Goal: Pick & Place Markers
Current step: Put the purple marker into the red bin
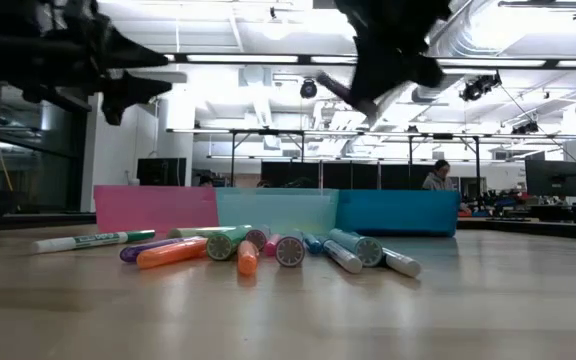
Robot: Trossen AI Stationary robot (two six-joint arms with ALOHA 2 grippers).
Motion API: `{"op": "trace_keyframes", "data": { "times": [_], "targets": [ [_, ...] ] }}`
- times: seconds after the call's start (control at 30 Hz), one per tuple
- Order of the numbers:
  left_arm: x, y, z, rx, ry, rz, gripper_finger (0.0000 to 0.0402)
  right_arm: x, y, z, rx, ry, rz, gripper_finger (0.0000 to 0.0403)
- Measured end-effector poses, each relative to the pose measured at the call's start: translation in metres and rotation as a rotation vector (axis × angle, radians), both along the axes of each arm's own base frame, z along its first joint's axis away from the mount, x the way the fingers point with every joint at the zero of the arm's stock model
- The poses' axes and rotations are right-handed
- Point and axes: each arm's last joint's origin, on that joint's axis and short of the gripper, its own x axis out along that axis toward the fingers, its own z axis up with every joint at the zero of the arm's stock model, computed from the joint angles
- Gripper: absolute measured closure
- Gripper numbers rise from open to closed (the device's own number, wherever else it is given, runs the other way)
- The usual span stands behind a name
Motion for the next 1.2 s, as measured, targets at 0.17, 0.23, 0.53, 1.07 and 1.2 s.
{"op": "trace_keyframes", "data": {
  "times": [0.17, 0.23, 0.53, 1.07, 1.2],
  "targets": [
    [0.029, 0.003, 0.028, 0.023, 0.030, -0.019, 0.0186, 0.001, -0.012, 0.025, -0.093, -0.128, 0.160, 0.0344],
    [0.045, 0.005, 0.040, 0.039, 0.050, -0.036, 0.0186, 0.002, -0.017, 0.031, -0.120, -0.158, 0.212, 0.0344],
    [0.104, 0.011, 0.083, 0.104, 0.053, -0.081, 0.0186, 0.005, -0.030, 0.036, -0.194, -0.182, 0.325, 0.0344],
    [0.154, 0.017, 0.100, 0.105, 0.016, -0.089, 0.0186, 0.002, -0.047, 0.056, -0.236, -0.330, 0.474, 0.0344],
    [0.167, 0.019, 0.110, 0.111, -0.018, -0.091, 0.0186, 0.002, -0.050, 0.057, -0.237, -0.339, 0.487, 0.0344]
  ]
}}
